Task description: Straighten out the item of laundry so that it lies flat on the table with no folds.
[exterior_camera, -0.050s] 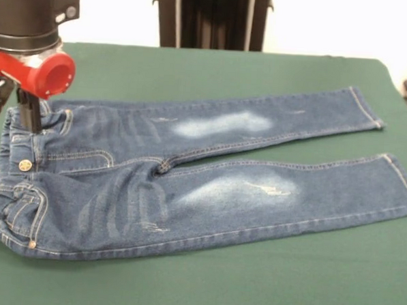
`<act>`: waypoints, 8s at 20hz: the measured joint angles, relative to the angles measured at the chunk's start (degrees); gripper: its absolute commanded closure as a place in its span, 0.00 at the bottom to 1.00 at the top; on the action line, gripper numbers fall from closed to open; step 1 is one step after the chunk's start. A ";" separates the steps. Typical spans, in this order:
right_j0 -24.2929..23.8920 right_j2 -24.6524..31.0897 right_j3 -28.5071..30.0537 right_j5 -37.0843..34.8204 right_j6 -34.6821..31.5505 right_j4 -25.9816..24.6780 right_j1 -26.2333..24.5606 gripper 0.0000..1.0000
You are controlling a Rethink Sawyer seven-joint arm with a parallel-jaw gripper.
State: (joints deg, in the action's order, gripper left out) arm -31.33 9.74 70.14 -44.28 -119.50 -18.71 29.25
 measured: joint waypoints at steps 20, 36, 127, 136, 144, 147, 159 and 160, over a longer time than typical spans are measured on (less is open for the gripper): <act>-0.02 -2.48 6.77 7.74 0.00 0.07 0.37 1.00; -0.34 -2.92 12.77 14.71 0.00 0.32 0.38 1.00; -7.11 -7.19 16.68 22.86 0.00 5.34 -6.66 1.00; -7.34 -7.20 16.75 22.95 0.00 5.37 -6.65 1.00; -9.96 -6.23 17.45 23.09 0.00 5.40 -6.35 1.00; -11.40 -5.74 17.66 23.09 -0.01 5.38 -6.24 1.00; -15.22 -5.07 19.03 23.13 -0.01 4.54 -5.57 1.00; -15.30 -5.07 19.12 23.13 -0.01 4.47 -5.53 1.00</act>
State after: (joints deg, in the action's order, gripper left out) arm -46.64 4.67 89.26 -21.15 -119.51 -14.24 23.72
